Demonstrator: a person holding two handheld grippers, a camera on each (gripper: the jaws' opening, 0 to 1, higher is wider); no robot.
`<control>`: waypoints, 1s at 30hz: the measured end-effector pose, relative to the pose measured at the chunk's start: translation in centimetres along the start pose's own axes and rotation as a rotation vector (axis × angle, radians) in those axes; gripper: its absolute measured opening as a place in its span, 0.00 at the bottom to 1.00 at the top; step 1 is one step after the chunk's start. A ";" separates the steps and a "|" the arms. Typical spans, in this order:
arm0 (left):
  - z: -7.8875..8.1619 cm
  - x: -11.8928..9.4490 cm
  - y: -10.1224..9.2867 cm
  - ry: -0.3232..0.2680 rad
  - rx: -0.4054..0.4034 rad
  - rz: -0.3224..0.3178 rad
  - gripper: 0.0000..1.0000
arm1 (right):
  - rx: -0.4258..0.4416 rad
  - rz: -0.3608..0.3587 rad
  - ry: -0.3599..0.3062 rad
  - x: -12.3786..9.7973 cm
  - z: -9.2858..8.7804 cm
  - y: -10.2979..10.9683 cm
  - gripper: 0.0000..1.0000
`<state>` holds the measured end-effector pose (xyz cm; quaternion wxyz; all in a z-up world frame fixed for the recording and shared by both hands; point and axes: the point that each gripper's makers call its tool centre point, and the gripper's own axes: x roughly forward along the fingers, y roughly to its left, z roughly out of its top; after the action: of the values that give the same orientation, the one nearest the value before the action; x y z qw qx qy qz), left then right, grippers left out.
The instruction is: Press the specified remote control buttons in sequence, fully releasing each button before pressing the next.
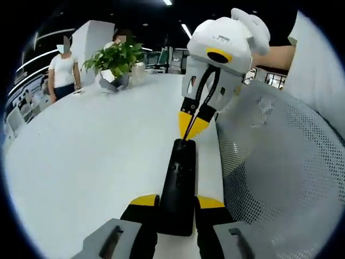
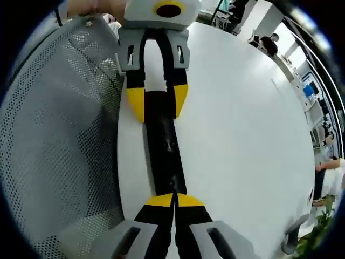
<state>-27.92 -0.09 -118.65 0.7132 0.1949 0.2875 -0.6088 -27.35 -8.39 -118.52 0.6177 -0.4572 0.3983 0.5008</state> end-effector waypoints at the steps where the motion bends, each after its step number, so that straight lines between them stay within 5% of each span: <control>1: 0.0 0.1 -0.1 0.001 0.011 0.003 0.25 | 0.013 -0.003 -0.005 0.0 0.0 0.0 0.00; 7: -0.2 -0.1 -0.5 0.013 0.089 -0.009 0.24 | 0.191 0.047 -0.146 -0.4 0.1 0.2 0.00; 21: -0.5 -0.2 -0.6 -0.013 0.106 -0.042 0.24 | 0.098 0.087 -0.124 -0.5 0.4 1.1 0.00; 30: -0.5 -0.1 -0.5 -0.015 0.107 -0.045 0.24 | 0.013 0.012 -0.079 -0.4 0.3 1.1 0.00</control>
<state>-28.48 0.18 -118.96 0.6899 0.2217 0.2536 -0.6407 -28.47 -8.09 -118.23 0.6328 -0.4309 0.3796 0.5194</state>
